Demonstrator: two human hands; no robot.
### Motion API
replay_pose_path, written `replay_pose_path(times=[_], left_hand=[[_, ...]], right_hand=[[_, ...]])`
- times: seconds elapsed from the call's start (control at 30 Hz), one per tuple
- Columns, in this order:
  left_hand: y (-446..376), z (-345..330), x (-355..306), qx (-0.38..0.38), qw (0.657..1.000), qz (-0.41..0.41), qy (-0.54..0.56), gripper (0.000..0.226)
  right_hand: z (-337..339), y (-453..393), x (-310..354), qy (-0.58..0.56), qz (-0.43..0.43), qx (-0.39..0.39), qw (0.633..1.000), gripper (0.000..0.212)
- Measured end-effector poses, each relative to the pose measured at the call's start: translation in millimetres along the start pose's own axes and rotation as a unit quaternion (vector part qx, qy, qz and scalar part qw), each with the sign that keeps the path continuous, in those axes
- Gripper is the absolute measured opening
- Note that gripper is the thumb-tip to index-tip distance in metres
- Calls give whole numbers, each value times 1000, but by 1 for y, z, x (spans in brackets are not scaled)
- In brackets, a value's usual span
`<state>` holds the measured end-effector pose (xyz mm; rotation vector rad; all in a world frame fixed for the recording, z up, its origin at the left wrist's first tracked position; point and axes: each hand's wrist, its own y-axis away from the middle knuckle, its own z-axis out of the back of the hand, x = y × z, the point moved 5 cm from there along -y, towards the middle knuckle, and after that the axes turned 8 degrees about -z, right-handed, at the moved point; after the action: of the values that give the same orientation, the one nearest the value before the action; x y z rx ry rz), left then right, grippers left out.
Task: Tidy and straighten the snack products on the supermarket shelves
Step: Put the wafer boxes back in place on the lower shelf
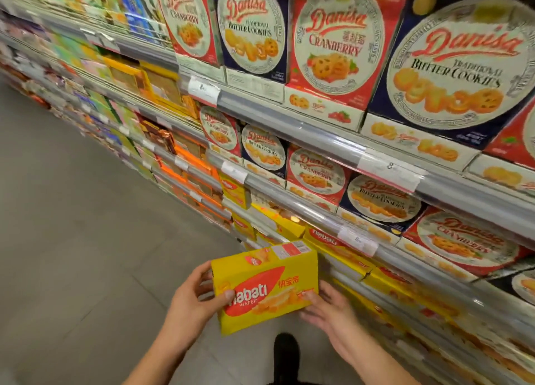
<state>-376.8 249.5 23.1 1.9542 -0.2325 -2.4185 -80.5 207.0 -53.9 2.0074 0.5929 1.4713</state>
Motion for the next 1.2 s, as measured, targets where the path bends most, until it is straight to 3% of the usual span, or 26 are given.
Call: replay_pose_path(times=[0.1,0.33,0.43,0.53,0.63,0.77,0.87,0.93,1.0,1.2], left_hand=[[-30,14,-13,6,999,-6,-42,84],[-84,26,-20,7,996,-8,-86,79],[-111,29,-11,35,993,-4,-110,71],[-147,24,-7,78,979,-37,-184,72],[-184,16,2,151,951,-51,-264,68],[-238,13,35,216,931,-14,-293,72],[-270,-6,46,292,917,-39,-271,83],[-283,-18,44,332,897,-69,-284,70],[-294,-25,40,348,885,-91,-295,62],[-310,-34,34,381,857,-134,-320,74]], right_hand=[[-14,-38,7,11,-24,22,999,106],[-33,-85,25,58,-65,10,996,40],[-37,-96,34,61,-55,-36,996,29],[-41,-110,48,56,-29,-79,995,29],[-50,-117,74,49,12,-126,991,53],[-64,-126,94,-4,27,-187,982,23],[-75,-136,91,-42,19,-222,974,27],[-81,-138,94,-58,28,-251,966,24],[-87,-139,100,-61,25,-268,961,22],[-94,-146,105,-104,16,-294,950,25]])
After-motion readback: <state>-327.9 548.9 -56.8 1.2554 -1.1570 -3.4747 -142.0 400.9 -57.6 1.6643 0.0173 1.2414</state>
